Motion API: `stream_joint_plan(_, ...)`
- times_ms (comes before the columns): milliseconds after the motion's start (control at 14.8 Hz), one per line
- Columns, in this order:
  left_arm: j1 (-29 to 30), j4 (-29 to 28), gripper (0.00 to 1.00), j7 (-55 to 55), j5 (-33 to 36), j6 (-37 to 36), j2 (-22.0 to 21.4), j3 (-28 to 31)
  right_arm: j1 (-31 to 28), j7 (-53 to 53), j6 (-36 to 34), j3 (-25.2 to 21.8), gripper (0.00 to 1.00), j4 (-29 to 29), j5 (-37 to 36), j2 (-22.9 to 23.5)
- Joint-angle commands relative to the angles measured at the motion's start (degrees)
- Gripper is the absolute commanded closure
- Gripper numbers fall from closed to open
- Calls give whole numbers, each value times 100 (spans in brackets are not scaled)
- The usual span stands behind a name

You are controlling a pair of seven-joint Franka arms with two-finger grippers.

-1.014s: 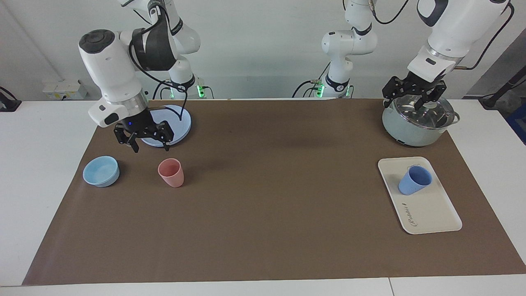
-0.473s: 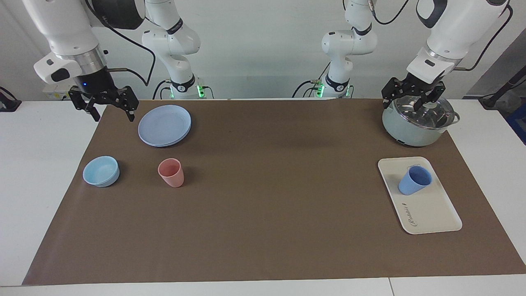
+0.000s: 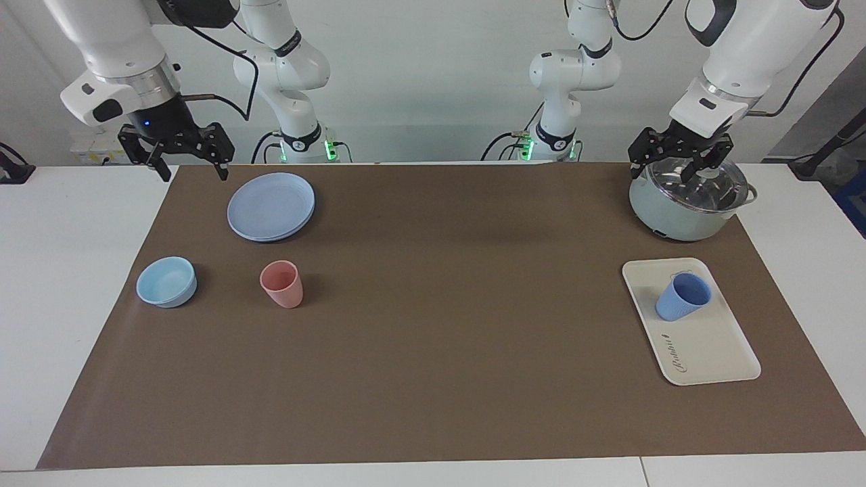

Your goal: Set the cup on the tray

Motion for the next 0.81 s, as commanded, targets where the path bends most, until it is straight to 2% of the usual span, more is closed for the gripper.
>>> stream_joint_plan(0, 25, -157, 0, -62, 103, 70, -124, -30, -29, -127, -203, 25, 0, 233, -31, 117)
stream_joint_plan(743, 25, -157, 0, -62, 103, 70, -133, -30, -21, -145, -370, 25, 0, 31, 206, -41)
